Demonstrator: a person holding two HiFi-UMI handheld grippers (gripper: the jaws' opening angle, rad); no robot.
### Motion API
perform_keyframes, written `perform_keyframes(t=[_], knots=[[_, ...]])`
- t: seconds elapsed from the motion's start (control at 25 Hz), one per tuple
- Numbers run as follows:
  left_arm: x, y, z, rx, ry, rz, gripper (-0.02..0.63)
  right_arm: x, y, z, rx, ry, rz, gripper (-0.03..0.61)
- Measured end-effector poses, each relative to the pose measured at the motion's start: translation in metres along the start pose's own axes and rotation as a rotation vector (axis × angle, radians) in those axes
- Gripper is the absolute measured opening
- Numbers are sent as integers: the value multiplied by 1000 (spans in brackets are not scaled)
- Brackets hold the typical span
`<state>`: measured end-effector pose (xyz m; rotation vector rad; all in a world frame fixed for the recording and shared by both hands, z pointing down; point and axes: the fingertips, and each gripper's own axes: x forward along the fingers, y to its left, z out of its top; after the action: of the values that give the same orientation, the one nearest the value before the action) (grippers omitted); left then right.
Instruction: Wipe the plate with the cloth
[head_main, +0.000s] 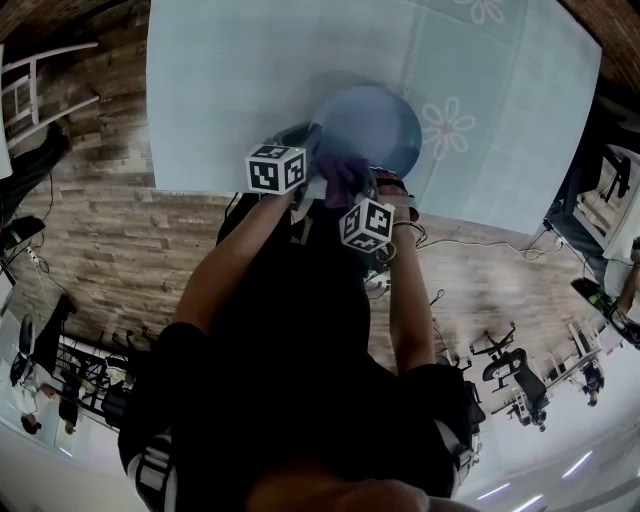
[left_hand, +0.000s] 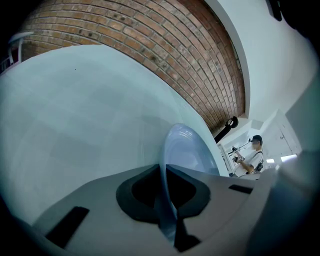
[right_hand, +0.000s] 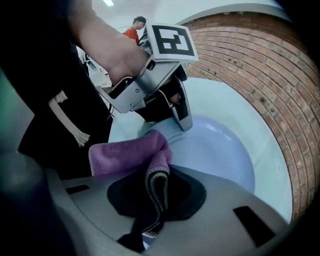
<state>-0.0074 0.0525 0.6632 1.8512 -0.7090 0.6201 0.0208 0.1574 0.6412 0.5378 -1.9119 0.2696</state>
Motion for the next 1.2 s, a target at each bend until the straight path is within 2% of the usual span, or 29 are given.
perform_keyframes(t=[0.28, 0.6, 0.92, 1.2], knots=[[0, 0, 1, 0, 3, -1, 47, 11, -3, 18, -39, -43, 3, 66], [1, 0, 2, 0, 2, -2, 46, 19, -18, 31, -45, -32, -59, 66], [2, -2, 2, -7, 13, -11, 46, 19, -30, 31, 30, -83, -77, 66], [1, -3, 1, 12, 26, -10, 48, 20, -49, 34, -12, -68, -89, 66]])
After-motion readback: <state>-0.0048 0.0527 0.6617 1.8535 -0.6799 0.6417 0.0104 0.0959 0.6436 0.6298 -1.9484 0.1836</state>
